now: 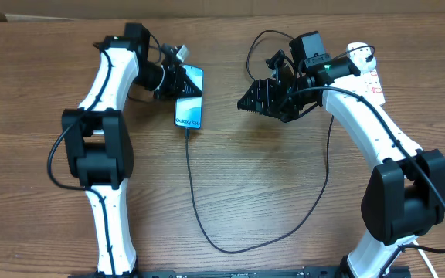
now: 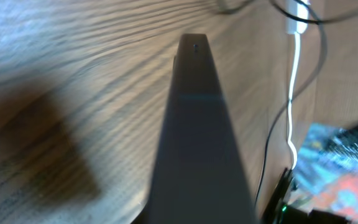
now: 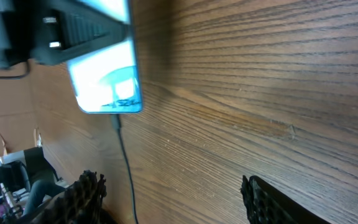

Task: Plug charger to phone and switch on socket
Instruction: 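Lower the phone flat onto the table with the left gripper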

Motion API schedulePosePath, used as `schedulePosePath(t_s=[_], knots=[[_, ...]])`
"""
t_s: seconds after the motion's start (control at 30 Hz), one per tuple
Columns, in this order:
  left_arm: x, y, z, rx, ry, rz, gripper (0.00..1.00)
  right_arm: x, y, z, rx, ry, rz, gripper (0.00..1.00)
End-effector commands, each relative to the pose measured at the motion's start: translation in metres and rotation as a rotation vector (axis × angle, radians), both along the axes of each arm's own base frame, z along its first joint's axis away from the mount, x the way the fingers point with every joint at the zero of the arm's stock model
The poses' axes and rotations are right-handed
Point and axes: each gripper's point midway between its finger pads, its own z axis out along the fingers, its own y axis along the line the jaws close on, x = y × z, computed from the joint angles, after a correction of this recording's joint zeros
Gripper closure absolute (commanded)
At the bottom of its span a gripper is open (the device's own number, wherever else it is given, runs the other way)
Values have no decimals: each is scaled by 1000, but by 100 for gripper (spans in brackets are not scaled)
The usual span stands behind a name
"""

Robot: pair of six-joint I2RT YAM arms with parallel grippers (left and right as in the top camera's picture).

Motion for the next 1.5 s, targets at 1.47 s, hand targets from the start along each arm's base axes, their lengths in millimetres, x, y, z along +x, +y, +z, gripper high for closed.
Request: schedulePosePath(t_s=[1.47], knots=[[-7,26,-65,198,252,158,83,-2,-1,11,-14,-20,5,27]])
